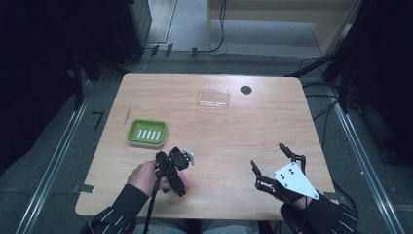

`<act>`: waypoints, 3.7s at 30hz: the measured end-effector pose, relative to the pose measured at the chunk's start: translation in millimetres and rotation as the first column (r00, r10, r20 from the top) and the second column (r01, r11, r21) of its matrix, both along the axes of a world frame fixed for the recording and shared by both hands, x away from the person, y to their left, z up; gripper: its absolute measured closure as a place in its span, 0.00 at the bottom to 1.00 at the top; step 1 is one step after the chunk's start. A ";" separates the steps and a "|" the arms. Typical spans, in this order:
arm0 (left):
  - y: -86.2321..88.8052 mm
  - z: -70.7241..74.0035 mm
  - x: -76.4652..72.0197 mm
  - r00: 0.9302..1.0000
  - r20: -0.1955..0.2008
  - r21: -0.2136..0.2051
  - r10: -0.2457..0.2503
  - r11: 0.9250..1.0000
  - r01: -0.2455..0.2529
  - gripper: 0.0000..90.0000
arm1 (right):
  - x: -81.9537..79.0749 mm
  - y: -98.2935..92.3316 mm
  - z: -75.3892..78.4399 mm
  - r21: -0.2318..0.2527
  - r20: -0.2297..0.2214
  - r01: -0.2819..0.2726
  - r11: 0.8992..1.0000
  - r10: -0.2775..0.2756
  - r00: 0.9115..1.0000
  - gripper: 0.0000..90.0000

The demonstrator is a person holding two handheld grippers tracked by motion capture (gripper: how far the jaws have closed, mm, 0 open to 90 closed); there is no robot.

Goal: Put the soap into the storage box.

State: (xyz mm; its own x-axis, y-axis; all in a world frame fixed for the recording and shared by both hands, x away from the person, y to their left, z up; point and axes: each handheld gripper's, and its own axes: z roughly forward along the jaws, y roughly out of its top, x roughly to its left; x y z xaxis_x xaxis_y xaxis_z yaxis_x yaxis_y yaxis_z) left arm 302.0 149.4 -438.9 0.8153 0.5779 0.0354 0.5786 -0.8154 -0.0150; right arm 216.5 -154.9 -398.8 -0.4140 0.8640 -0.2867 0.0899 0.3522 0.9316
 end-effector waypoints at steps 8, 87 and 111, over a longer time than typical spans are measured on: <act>-4.3 -6.5 3.1 1.000 -0.008 0.024 0.000 1.000 0.001 0.00 | 0.0 -0.3 0.0 0.001 0.000 0.000 1.000 0.000 1.000 0.15; 9.3 -8.5 9.8 0.999 -0.008 0.058 0.046 0.997 -0.046 0.15 | -0.3 -0.9 0.1 0.003 0.004 0.005 1.000 -0.005 1.000 0.15; 46.8 3.6 20.9 0.988 0.013 0.053 0.153 0.987 -0.154 0.15 | -0.3 -0.8 0.2 0.004 0.004 0.004 1.000 -0.004 1.000 0.15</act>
